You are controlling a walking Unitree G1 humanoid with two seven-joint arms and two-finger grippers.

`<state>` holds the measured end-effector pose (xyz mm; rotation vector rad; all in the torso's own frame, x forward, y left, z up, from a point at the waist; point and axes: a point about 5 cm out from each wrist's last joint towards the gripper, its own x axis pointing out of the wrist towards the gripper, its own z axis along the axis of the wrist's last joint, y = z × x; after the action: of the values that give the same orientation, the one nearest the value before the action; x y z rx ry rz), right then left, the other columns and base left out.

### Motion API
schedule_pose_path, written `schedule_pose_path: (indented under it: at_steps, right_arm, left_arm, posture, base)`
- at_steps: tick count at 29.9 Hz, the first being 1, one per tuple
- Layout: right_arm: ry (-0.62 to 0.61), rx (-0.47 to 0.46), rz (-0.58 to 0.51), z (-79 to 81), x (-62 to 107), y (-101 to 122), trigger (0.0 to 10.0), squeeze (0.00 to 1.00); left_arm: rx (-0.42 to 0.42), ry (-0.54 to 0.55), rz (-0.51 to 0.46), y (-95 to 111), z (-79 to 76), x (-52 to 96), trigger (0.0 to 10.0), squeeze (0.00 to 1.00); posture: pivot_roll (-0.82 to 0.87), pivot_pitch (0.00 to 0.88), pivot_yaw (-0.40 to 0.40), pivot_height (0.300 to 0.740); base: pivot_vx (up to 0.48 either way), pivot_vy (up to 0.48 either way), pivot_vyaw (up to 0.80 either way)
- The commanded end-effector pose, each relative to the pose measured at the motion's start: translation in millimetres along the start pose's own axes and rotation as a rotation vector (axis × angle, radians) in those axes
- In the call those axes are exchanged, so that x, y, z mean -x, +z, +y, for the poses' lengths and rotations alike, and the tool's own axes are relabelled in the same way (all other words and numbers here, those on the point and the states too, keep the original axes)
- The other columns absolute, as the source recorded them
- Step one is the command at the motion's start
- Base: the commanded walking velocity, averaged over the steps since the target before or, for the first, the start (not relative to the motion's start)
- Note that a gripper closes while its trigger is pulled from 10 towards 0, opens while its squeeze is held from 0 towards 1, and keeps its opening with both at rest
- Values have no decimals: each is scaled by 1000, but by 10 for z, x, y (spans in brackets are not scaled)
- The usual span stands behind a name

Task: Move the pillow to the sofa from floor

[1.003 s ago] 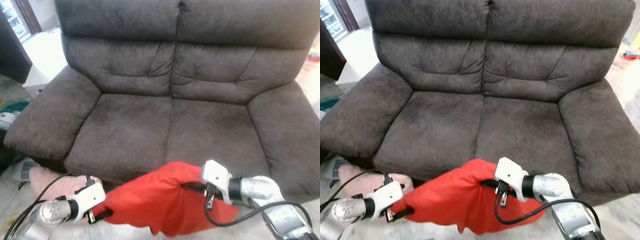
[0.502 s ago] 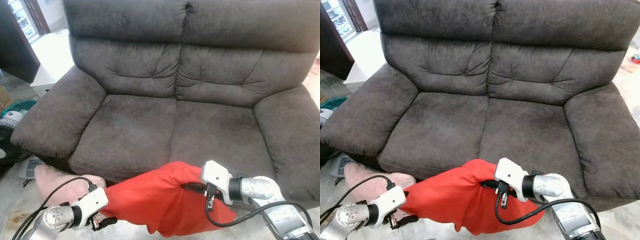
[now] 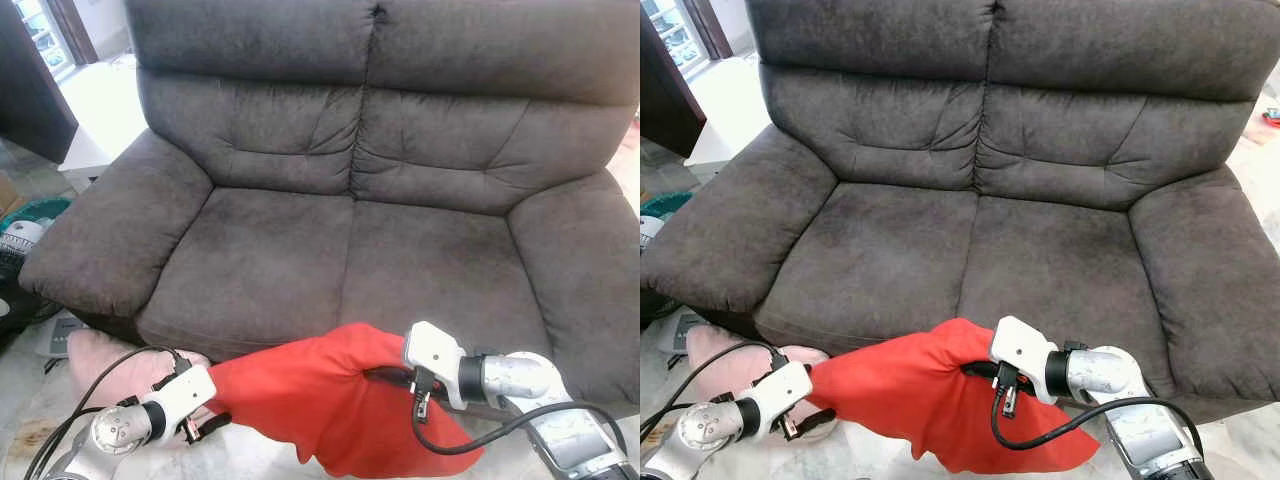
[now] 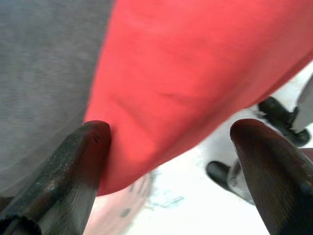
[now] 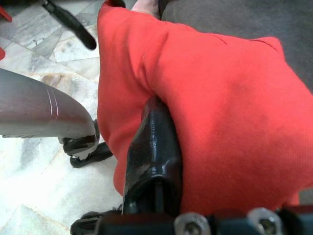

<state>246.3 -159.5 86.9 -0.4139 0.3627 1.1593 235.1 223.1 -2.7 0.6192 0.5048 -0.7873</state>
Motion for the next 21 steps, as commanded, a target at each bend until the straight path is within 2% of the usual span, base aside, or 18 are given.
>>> schedule_pose_path:
  at_steps: [1, 6, 10, 11, 13, 21]
  right_arm:
    - [-3, 81, -105, -29, 24, 276, 10000, 0]
    - [-1, 81, -106, -27, 31, 281, 10000, 0]
    - [2, 80, -108, -22, 37, 286, 10000, 0]
    - [5, 79, -108, -15, 34, 286, 10000, 0]
    - [7, 78, -108, -13, 34, 285, 10000, 0]
    - [15, 79, -109, -6, 28, 294, 10000, 0]
  left_arm:
    - [10, -24, 5, -23, -43, -20, 10000, 0]
    - [6, -10, 15, -31, -20, -36, 10000, 0]
    - [-51, 68, 25, -13, 83, -37, 10000, 0]
    - [-72, 126, 11, 25, 150, -38, 10000, 0]
    - [-74, 166, -9, 64, 201, -38, 10000, 0]
    - [-26, 105, -39, 85, 143, -87, 10000, 0]
  posture:
    - [132, 75, -15, 740]
    - [129, 78, -15, 740]
    - [130, 79, -15, 740]
    - [130, 79, -15, 740]
    - [130, 81, -16, 740]
    - [127, 83, -19, 740]
  base:
    - [0, 0, 0]
    - [0, 0, 0]
    - [0, 0, 0]
    - [0, 0, 0]
    - [0, 0, 0]
    - [0, 0, 0]
